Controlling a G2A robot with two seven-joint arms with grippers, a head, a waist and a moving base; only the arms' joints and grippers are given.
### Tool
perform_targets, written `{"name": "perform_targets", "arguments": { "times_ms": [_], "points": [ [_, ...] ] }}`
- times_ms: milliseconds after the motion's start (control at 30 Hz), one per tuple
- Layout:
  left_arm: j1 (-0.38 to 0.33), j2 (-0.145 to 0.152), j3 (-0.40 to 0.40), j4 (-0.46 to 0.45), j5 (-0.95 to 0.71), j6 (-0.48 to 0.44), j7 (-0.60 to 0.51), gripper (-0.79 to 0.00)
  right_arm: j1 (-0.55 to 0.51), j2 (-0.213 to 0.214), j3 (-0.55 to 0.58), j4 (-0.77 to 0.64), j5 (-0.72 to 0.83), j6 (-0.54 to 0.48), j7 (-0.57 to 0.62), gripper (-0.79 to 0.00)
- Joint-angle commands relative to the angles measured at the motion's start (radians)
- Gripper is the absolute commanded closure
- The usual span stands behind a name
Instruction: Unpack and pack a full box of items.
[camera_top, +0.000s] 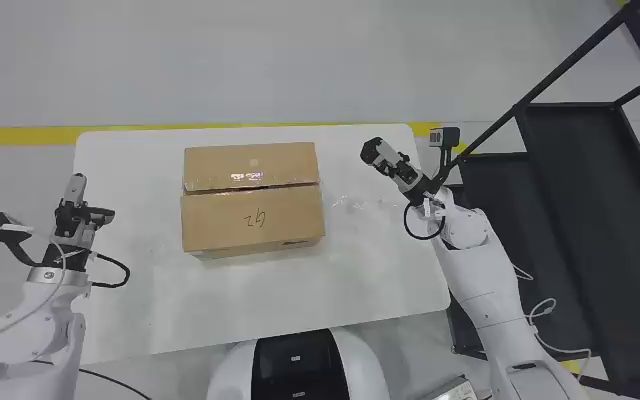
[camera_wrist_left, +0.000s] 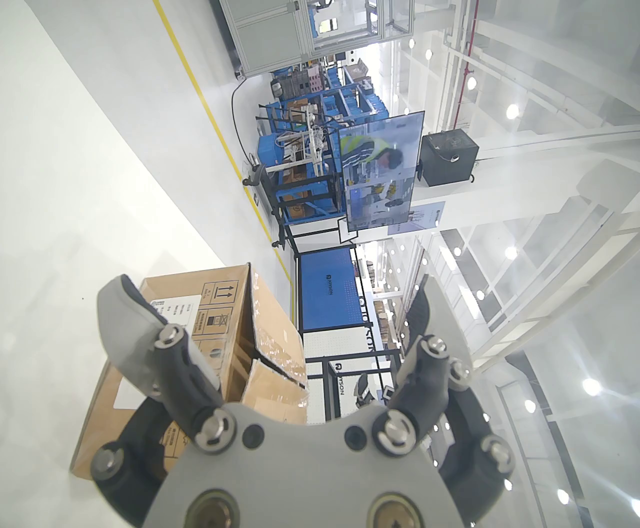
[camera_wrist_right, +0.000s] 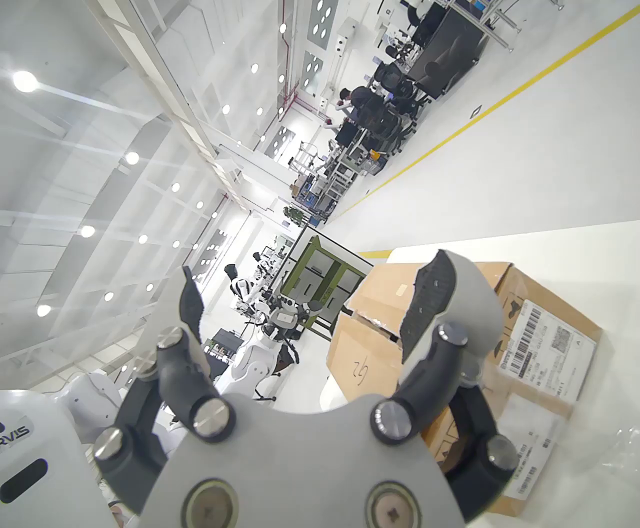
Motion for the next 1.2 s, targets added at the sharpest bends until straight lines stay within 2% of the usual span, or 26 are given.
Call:
{"name": "perform_targets", "arguments": {
  "times_ms": [0,700,767,933,1067,1167],
  "points": [
    [0.000,0.000,0.000,0.000,0.000,0.000,0.000,-0.784,0.000,0.000,0.000,0.000,0.000,0.000,0.000,-0.784],
    [0.000,0.000,0.000,0.000,0.000,0.000,0.000,-0.785,0.000,0.000,0.000,0.000,0.000,0.000,0.000,-0.785],
    [-0.001,-0.001,0.003,-0.003,-0.002,-0.001,-0.007,-0.785,-0.010,-0.004,-0.027,0.001,0.048,0.047,0.013,-0.785],
    [-0.007,0.005,-0.005,0.017,0.021,-0.071,-0.167,-0.785,0.012,-0.004,-0.074,0.054,0.109,0.109,0.133,-0.785],
    [-0.014,0.011,-0.035,0.050,-0.013,-0.141,-0.303,-0.785,0.038,-0.002,-0.098,0.098,0.238,0.196,0.294,-0.785],
    [-0.024,0.016,-0.062,0.072,-0.080,-0.148,-0.388,-0.785,0.056,0.004,-0.105,0.125,0.291,0.270,0.424,-0.785]
  ]
}}
